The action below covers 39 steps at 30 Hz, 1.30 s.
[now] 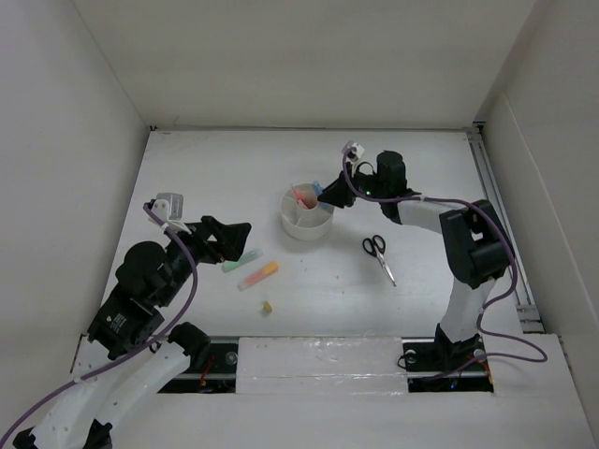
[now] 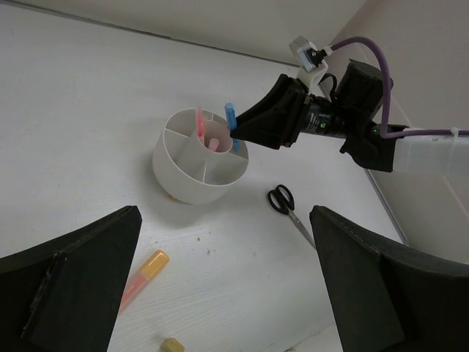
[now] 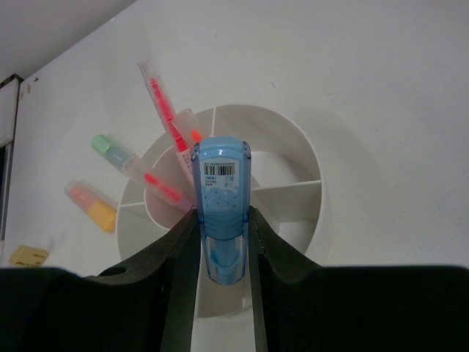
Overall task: Sort the stationery into containers
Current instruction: Place the stationery into the container
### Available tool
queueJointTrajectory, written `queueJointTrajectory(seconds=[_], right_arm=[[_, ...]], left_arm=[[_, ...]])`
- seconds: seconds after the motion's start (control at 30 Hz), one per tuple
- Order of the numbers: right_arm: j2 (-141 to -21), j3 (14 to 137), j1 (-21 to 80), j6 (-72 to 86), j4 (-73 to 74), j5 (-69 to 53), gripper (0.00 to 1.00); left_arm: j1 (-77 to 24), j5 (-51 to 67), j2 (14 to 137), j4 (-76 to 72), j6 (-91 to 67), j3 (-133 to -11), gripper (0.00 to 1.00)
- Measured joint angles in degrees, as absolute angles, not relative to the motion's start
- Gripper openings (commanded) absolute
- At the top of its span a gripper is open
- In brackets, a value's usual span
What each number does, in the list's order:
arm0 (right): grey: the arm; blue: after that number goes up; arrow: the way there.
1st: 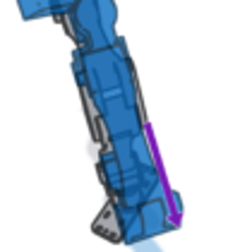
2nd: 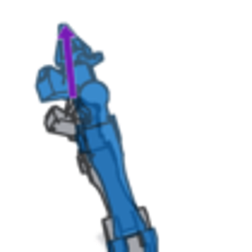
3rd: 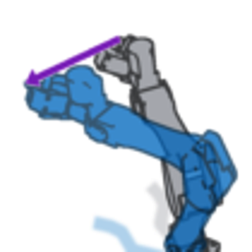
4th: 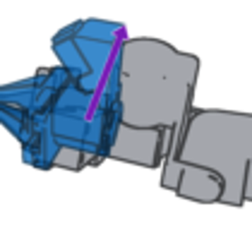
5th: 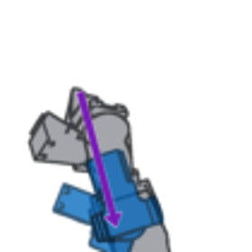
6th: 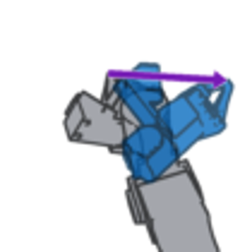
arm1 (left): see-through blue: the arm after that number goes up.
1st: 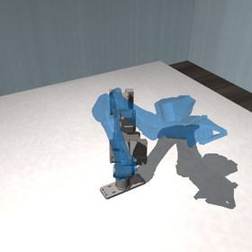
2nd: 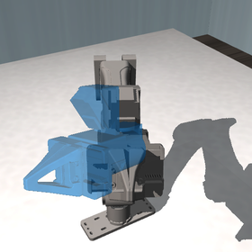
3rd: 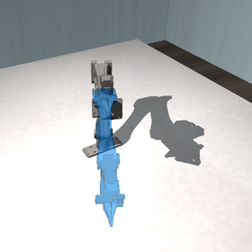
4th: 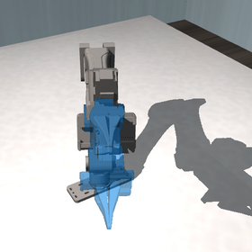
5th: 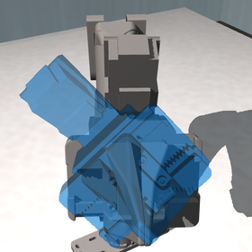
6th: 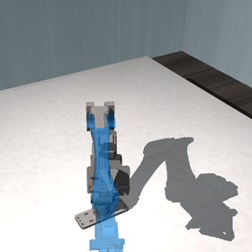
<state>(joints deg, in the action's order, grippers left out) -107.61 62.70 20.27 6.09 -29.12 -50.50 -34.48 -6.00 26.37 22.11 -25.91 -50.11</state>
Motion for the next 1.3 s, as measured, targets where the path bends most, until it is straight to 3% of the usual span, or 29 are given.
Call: queueJointTrajectory(seconds=[0.43,0.53,0.7,0.8,1.07,1.13,1.2,1.3], right_arm=[[-106.76,60.47,18.7,6.26,-30.2,-49.95,0.15],[-106.74,60.14,18.35,6.26,-30.28,-49.95,0.22],[-106.74,60.03,18.35,6.44,-30.52,-49.95,0.55],[-106.5,59.57,18.35,6.59,-30.68,-49.93,0.63],[-101.89,58.11,18.5,7.57,-31.46,-49.65,0.68],[-99.44,57.8,18.5,8.01,-31.53,-49.36,0.78],[-96.05,57.36,18.5,9.13,-31.68,-48.84,1.0],[-89.76,57.14,18.5,10.15,-30.76,-45.91,1.0]], left_arm=[[-34.48,-5.96,25.87,22.09,-25.93,-50.11,0.99],[-34.48,-5.93,25.69,22.04,-25.91,-49.82,0.99],[-34.48,-5.85,25.69,22.11,-25.91,-49.19,0.99],[-34.48,-5.82,25.67,22.06,-25.93,-49.19,0.99],[-34.48,-5.85,25.69,22.09,-25.91,-49.19,0.99],[-34.48,-6.24,25.76,22.11,-25.91,-49.19,0.99],[-34.48,-7.25,26.15,22.15,-25.98,-49.19,0.99],[-34.48,-10.13,28.86,22.63,-26.79,-49.28,0.99]])
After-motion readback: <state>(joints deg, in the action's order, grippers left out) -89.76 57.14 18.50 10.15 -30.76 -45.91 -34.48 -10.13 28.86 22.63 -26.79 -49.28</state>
